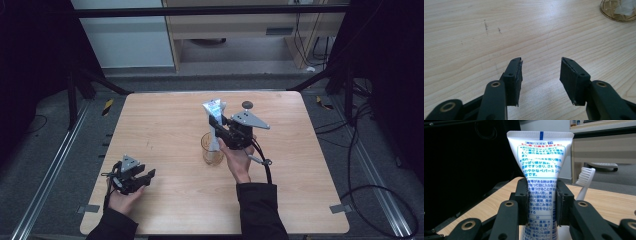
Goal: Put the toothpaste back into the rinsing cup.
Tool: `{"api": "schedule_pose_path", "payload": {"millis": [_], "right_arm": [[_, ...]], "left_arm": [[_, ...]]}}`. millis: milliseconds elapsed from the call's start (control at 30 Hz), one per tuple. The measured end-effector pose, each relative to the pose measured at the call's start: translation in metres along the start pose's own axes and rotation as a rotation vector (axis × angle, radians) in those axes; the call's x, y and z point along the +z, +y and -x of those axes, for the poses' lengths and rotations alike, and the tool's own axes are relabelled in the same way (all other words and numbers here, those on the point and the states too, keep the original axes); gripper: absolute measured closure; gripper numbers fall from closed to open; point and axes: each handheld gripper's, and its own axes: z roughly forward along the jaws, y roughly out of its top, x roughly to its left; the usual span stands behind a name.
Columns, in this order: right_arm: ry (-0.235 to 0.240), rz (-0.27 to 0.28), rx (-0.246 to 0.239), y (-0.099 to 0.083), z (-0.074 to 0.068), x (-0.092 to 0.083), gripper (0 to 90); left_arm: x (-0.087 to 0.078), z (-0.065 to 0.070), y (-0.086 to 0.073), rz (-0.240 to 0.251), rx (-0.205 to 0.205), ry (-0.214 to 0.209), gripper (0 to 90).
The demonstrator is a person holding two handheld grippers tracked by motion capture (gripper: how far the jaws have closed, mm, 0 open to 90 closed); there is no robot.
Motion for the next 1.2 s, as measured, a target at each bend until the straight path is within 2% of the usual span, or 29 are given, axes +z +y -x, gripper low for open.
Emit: {"api": "schedule_pose_path", "payload": {"millis": [500,667,867,1200], "right_arm": [[0.041,0.026,-0.021,-0.002,-0.005,0.022,69.2],[0.036,0.022,-0.020,-0.004,-0.002,0.027,69.2],[0.039,0.052,-0.034,-0.009,-0.004,0.030,69.2],[0.024,0.028,-0.063,-0.022,-0.004,0.039,69.2]], "left_arm": [[0.000,-0.001,0.000,0.002,-0.002,-0.002,51.7],[0.000,-0.001,0.000,0.002,-0.003,-0.002,51.8],[0.001,-0.001,0.000,-0.002,-0.005,-0.001,51.9],[0.001,-0.002,0.000,-0.002,-0.004,-0.001,51.9]]}}
